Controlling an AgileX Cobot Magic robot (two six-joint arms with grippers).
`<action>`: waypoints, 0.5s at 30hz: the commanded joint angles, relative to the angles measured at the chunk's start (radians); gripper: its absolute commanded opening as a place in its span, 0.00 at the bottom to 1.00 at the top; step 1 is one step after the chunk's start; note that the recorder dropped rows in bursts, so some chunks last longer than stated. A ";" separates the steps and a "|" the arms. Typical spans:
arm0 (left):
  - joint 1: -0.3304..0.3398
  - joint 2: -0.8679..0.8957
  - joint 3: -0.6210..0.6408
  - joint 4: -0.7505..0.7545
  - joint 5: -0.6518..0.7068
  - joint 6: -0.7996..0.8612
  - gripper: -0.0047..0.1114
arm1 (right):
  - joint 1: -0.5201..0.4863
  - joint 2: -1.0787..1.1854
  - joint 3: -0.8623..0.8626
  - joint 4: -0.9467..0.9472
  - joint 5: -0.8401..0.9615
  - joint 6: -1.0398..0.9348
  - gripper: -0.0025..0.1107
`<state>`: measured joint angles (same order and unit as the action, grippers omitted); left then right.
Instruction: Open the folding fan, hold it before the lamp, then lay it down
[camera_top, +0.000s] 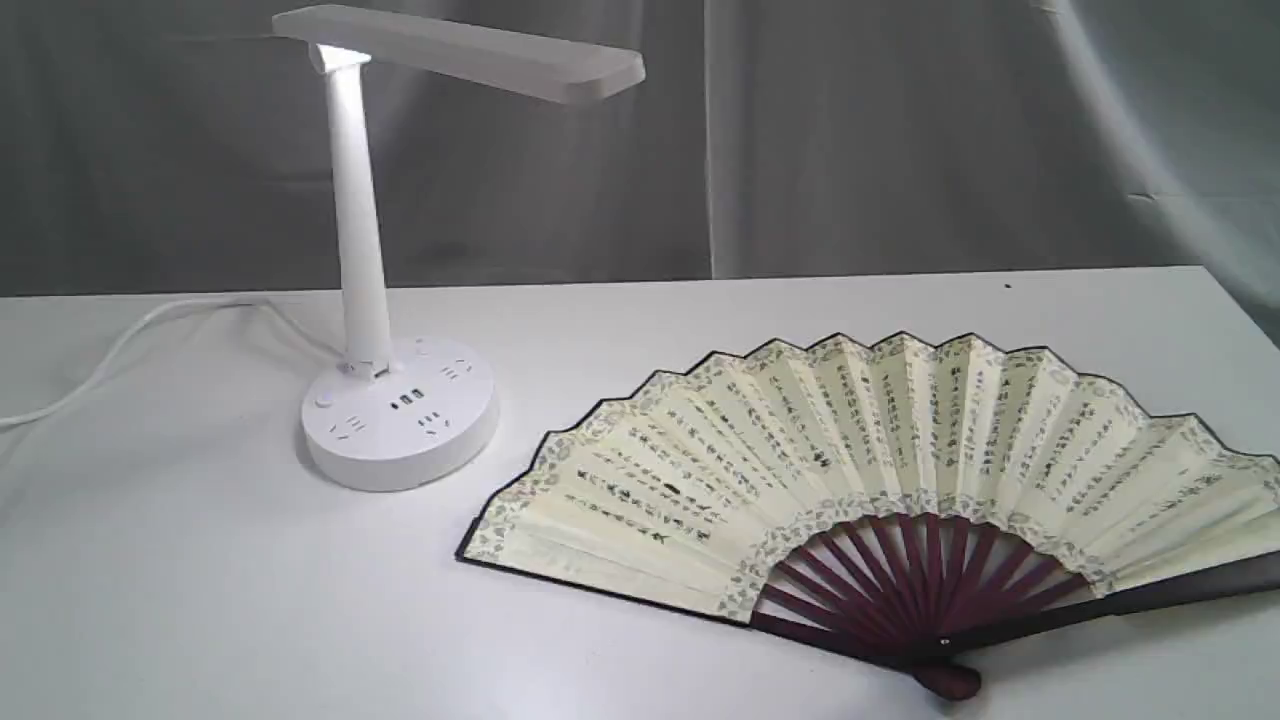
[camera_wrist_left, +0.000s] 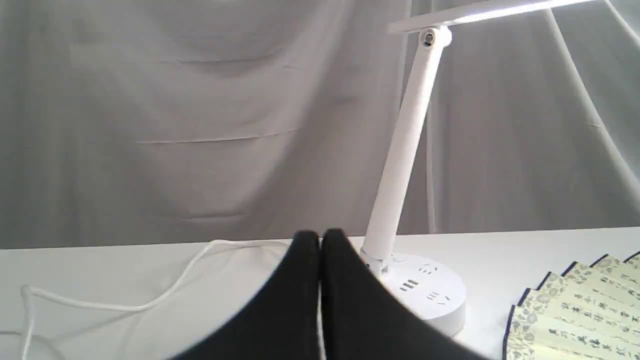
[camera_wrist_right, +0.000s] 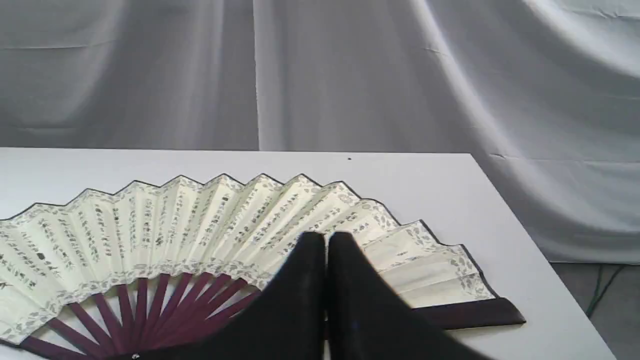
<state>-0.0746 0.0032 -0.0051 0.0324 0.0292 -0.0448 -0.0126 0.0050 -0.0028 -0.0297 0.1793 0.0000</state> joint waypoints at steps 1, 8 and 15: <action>0.001 -0.003 0.005 0.004 0.002 -0.003 0.04 | 0.001 -0.005 0.003 -0.002 -0.010 -0.006 0.02; 0.006 -0.003 0.005 0.004 0.002 -0.004 0.04 | 0.001 -0.005 0.003 -0.002 -0.010 -0.006 0.02; 0.025 -0.003 0.005 0.004 0.002 -0.004 0.04 | 0.001 -0.005 0.003 -0.002 -0.010 -0.006 0.02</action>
